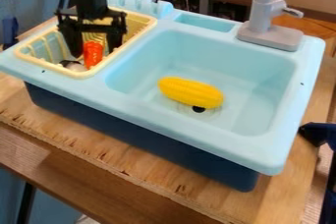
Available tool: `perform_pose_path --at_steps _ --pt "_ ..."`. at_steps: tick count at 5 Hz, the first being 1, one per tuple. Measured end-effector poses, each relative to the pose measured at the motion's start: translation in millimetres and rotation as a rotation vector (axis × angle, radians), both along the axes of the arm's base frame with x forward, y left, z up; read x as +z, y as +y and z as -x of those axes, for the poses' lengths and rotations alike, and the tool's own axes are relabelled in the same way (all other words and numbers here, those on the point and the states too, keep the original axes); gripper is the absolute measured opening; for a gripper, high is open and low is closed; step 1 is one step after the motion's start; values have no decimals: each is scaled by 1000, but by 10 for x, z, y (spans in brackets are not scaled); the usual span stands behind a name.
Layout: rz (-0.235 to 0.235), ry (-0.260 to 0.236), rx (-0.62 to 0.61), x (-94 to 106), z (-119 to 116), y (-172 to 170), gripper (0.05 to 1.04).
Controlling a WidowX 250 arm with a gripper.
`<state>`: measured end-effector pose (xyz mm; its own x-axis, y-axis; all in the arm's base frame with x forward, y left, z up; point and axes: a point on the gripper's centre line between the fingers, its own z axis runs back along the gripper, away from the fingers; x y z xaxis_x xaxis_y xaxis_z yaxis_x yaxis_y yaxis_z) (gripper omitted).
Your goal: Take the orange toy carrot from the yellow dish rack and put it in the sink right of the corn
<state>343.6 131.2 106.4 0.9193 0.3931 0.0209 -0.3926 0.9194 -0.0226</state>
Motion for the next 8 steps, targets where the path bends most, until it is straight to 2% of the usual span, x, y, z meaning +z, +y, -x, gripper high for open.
perform_pose_path --at_steps 1,2,3,4,5,6,7,8 --pt "-30 53 30 -2 68 18 1001" --pt "0 23 26 -14 37 24 919" --pt "34 112 22 -244 103 60 669" --pt "34 95 11 -222 68 103 495" --pt "52 100 8 -224 41 141 495" --pt "67 124 -44 -126 48 122 495" --pt "38 77 -158 315 11 -23 495" --pt "-62 28 -263 893 13 -231 495"
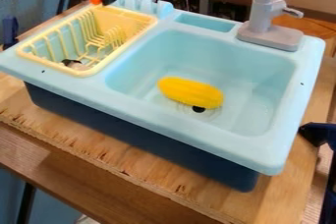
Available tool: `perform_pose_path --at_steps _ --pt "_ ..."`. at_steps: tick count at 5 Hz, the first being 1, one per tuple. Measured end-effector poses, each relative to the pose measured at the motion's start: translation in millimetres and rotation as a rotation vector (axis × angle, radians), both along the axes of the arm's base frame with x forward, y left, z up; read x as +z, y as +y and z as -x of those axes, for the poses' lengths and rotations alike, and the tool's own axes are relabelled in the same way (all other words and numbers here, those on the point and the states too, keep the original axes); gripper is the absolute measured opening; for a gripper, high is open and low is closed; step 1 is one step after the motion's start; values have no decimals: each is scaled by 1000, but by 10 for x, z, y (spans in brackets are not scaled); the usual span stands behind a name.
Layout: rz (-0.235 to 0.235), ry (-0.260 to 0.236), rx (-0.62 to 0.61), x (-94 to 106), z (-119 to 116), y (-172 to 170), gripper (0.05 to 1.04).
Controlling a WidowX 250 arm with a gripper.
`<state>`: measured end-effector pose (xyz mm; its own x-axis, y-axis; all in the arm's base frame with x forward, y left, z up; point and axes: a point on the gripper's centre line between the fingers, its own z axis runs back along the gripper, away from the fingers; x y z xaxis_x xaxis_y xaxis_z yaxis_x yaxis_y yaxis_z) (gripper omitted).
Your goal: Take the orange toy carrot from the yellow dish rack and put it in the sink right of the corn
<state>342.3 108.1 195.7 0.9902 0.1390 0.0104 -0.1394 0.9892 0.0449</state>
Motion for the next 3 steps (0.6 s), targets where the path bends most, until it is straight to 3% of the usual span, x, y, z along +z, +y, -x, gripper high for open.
perform_pose_path --at_steps 1,2,3 --pt "1 -1 -83 122 -28 -211 494" --pt "84 -8 -179 87 35 -565 494" --pt "159 42 -296 -111 91 -921 495"
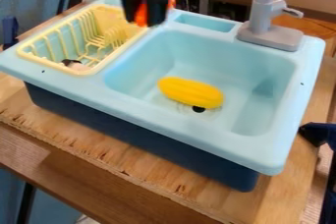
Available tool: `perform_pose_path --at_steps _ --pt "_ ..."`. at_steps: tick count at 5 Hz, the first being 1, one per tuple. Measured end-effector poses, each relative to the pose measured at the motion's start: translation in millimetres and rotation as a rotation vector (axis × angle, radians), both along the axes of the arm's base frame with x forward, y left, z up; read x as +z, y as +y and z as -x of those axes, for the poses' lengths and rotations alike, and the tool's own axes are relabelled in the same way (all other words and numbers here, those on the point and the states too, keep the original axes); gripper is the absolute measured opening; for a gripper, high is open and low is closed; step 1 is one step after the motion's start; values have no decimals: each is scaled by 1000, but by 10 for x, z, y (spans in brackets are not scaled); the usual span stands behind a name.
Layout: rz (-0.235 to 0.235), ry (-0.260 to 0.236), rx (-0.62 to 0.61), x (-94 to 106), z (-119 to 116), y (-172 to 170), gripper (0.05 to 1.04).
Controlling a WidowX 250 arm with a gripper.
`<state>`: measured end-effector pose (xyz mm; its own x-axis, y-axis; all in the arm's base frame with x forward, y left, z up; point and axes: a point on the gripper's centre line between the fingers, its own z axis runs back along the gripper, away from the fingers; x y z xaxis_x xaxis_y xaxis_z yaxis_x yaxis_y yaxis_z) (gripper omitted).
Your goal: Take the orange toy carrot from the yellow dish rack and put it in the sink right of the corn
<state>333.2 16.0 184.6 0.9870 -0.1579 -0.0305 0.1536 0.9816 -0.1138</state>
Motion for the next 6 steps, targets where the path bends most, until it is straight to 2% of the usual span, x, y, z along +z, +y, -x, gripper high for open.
perform_pose_path --at_steps 2,3,4,5,6 --pt "35 22 -264 -492 -64 -732 494" --pt "1 2 -305 -624 -38 -947 494" --pt "-2 -3 -311 -729 4 -1048 494" --pt "14 -31 -298 -739 -34 -1081 494" --pt "7 -3 -294 -931 -93 -1091 495"
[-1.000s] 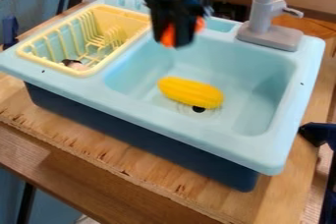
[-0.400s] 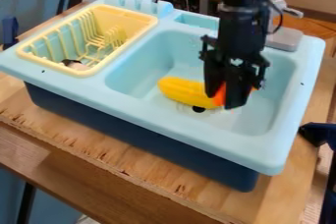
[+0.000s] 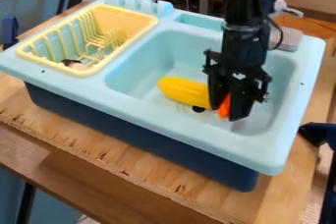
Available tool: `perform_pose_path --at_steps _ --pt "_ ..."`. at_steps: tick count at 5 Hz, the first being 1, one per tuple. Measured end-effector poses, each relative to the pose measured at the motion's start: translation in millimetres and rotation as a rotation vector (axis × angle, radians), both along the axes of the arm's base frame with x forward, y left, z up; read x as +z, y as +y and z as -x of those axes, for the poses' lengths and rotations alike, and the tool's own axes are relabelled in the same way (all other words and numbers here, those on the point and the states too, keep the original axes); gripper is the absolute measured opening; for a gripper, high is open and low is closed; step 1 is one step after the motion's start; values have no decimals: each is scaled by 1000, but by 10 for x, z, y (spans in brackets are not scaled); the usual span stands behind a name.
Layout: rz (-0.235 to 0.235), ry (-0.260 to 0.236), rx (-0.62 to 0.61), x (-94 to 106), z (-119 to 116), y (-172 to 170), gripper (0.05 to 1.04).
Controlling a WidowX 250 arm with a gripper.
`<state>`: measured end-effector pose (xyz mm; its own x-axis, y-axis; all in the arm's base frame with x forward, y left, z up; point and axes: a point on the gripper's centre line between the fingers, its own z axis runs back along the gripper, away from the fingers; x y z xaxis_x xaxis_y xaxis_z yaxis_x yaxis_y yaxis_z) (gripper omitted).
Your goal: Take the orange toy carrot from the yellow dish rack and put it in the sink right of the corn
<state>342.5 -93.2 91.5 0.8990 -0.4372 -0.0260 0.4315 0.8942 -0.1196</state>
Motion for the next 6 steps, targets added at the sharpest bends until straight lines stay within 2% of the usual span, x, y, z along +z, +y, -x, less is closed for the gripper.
perform_pose_path --at_steps 1,3,4,5,6 --pt "0 5 -31 -65 -111 -94 494" --pt "-10 35 -45 -169 -96 -150 495" --pt "-14 44 -21 -194 -52 -138 564" --pt "5 44 -13 -171 -12 -136 871" --pt "7 6 -4 -5 -7 -123 1007"
